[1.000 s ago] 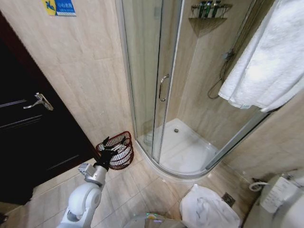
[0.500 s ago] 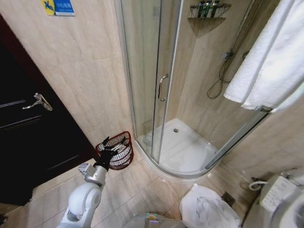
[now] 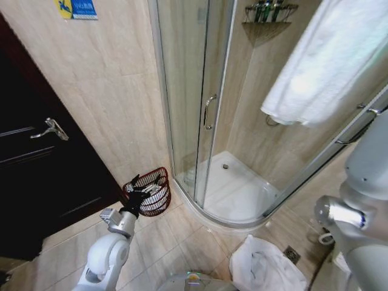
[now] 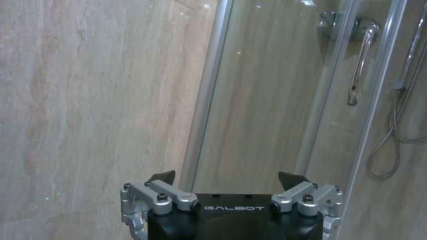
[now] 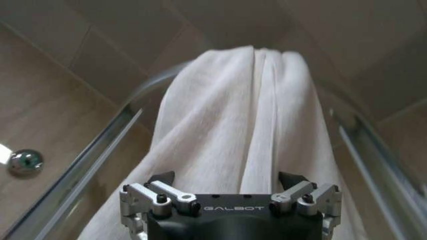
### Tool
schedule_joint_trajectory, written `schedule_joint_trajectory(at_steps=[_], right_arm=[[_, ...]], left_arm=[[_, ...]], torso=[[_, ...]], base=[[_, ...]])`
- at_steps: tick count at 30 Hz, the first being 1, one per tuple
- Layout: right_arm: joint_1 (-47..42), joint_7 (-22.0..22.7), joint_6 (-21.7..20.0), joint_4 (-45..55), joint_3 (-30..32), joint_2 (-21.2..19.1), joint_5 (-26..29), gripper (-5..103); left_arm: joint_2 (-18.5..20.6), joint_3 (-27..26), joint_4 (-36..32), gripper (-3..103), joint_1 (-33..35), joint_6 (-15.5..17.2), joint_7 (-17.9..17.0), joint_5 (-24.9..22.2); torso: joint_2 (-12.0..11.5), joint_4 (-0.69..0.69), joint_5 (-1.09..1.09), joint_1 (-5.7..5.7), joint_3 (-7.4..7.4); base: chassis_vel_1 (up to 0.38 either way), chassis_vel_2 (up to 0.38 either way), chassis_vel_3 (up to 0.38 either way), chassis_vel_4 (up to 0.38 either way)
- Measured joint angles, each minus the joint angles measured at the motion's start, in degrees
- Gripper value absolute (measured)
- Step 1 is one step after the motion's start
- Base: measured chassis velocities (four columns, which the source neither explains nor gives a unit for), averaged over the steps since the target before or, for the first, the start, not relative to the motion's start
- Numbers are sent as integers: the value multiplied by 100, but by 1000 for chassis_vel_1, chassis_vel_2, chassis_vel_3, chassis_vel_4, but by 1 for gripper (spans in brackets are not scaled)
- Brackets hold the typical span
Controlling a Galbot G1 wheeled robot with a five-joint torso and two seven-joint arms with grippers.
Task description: Discard the used towel into the hamper.
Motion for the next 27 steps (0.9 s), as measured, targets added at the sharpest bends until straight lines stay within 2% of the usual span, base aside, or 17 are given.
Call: schedule_joint_trajectory(at_steps=[13, 23, 27], right_arm=[[1555, 490, -732, -934, -883, -36, -93, 100], [2067, 461, -811, -1607, -1173, -110, -624, 100], [2092, 467, -810, -1681, -1144, -146, -662, 100]], left_arm=[[0, 0, 0, 100, 0, 0, 0, 0], [0, 0, 0, 100, 0, 0, 0, 0], [0, 0, 0, 100, 0, 0, 0, 0]], torso=[[1, 1, -2, 0, 0], [1, 1, -1, 0, 0], [1, 2, -1, 0, 0]], base=[[0, 0, 0, 0], [0, 0, 0, 0], [0, 0, 0, 0]])
